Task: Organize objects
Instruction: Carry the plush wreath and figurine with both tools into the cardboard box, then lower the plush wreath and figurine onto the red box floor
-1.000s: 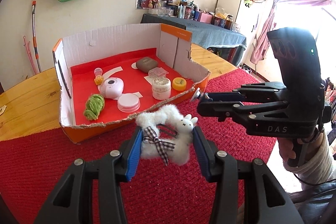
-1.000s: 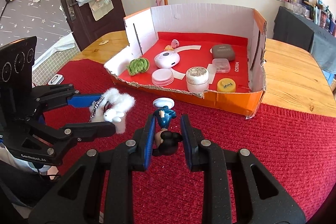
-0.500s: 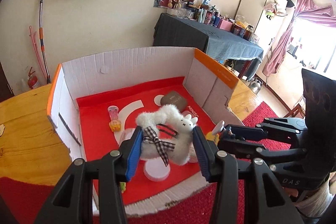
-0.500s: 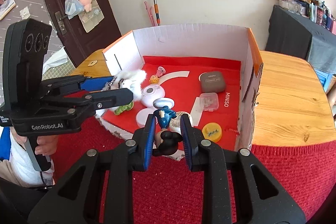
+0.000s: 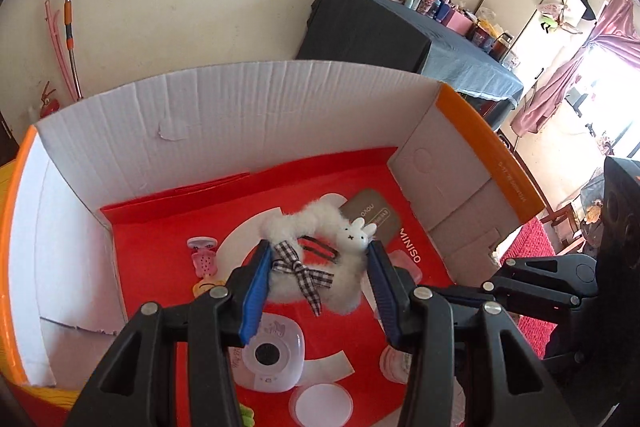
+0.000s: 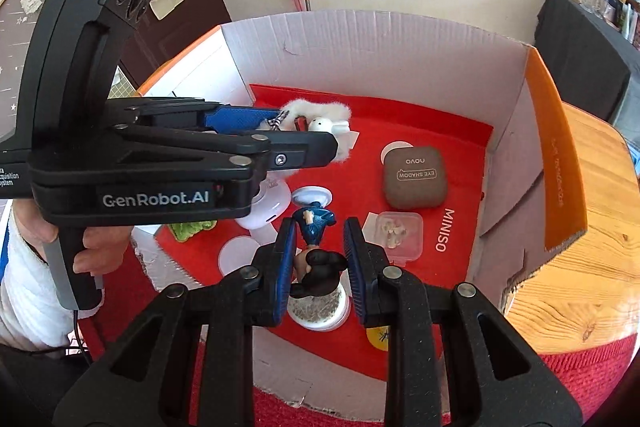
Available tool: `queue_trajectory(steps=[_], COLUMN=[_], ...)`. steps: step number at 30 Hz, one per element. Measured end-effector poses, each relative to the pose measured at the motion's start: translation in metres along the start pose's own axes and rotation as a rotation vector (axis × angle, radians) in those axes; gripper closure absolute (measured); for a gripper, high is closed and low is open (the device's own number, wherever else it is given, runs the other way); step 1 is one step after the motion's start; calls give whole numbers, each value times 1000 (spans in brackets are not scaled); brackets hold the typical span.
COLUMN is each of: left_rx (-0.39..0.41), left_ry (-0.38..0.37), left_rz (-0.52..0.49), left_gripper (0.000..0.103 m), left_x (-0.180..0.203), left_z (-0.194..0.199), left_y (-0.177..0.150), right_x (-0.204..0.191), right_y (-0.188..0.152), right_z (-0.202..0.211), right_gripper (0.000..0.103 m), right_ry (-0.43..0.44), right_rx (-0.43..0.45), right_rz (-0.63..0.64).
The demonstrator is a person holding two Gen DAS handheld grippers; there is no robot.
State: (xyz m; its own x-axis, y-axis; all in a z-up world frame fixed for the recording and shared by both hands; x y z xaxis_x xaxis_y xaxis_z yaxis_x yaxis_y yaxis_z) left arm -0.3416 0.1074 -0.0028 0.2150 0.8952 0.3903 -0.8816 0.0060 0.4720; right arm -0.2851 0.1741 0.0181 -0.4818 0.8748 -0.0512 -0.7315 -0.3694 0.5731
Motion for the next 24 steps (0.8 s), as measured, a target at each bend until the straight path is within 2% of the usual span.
queue_trajectory(steps=[7,24], left_rx=[-32,-66], left_ry=[18,47], left_rz=[59,59], left_gripper=[54,54], left_x=[-19,-26], left_z=[-18,-30], left_y=[3,-5], right_x=[4,2], right_y=[0,-11], right_z=[-23,-45], right_gripper=[80,80], right_ry=[12,-1], right_rx=[-74,-161], right_rz=[17,61])
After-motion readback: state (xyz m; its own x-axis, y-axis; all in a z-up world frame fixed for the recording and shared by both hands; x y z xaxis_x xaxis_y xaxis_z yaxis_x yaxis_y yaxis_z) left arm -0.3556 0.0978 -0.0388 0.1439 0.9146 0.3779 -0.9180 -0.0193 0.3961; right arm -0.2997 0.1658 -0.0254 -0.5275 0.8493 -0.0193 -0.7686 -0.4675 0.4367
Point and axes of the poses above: each gripper's, at about its wrist camera, not at the fingertips, and z roughly against the way its jaws point, x to its right, y to its top, the point moved 10 cm from there along -z, roughly the way its jaws point, and after that the axes turned 11 degrees about z, right-handed, at the moved point
